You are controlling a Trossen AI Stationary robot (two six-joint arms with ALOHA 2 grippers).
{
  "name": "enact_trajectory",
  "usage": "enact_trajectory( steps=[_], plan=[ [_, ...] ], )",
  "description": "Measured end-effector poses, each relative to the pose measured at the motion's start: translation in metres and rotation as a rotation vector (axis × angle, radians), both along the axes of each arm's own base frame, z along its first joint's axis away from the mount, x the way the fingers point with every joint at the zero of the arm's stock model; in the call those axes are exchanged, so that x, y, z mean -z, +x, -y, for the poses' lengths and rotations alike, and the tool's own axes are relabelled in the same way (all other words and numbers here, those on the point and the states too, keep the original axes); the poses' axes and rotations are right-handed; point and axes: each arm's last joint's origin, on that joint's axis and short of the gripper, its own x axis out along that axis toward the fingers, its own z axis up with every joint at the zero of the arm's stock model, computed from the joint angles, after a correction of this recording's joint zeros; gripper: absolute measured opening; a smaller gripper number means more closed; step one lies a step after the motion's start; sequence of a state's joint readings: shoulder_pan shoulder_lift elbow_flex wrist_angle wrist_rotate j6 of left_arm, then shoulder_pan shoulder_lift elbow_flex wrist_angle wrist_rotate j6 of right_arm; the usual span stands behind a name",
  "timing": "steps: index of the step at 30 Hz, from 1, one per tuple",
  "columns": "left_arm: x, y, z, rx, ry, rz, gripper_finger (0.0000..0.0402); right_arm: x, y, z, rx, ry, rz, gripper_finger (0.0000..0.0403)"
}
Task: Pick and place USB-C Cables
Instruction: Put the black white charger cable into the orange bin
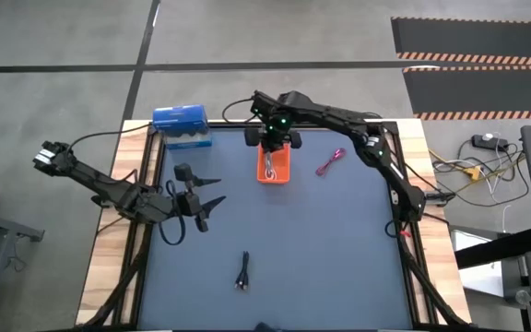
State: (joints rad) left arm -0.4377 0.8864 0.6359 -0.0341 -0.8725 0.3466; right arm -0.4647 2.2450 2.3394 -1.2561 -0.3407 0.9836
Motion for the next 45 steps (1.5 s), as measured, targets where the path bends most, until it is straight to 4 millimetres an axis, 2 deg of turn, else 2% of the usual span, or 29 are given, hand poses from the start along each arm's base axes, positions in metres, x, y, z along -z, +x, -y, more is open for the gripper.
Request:
enact_trajectory(
  steps=[7, 16, 22, 27, 29, 36, 45],
  plan=[
    [0.001, 0.000, 0.000, -0.003, -0.010, 0.001, 0.0219, 0.010, -0.002, 0.000, 0.079, 0.026, -0.089, 0.0022],
    [0.001, 0.000, 0.000, -0.005, -0.020, 0.005, 0.0219, 0.014, -0.021, 0.000, 0.131, -0.048, -0.328, 0.0022],
    [0.001, 0.000, 0.000, -0.002, -0.008, 0.001, 0.0219, 0.014, -0.018, -0.001, 0.081, -0.072, -0.303, 0.0022],
    [0.001, 0.000, 0.000, 0.000, 0.002, -0.005, 0.0219, 0.016, -0.012, -0.010, -0.185, -0.116, -0.241, 0.0022],
    [0.001, 0.000, 0.000, 0.000, 0.003, -0.005, 0.0219, 0.016, -0.009, -0.015, -0.234, -0.096, -0.214, 0.0022],
    [0.001, 0.000, 0.000, 0.000, 0.001, 0.000, 0.0219, 0.015, -0.007, -0.020, -0.252, -0.025, -0.170, 0.0022],
    [0.001, 0.000, 0.000, 0.000, 0.001, -0.001, 0.0219, 0.021, -0.002, -0.018, -0.233, -0.042, -0.138, 0.0022]
  ],
)
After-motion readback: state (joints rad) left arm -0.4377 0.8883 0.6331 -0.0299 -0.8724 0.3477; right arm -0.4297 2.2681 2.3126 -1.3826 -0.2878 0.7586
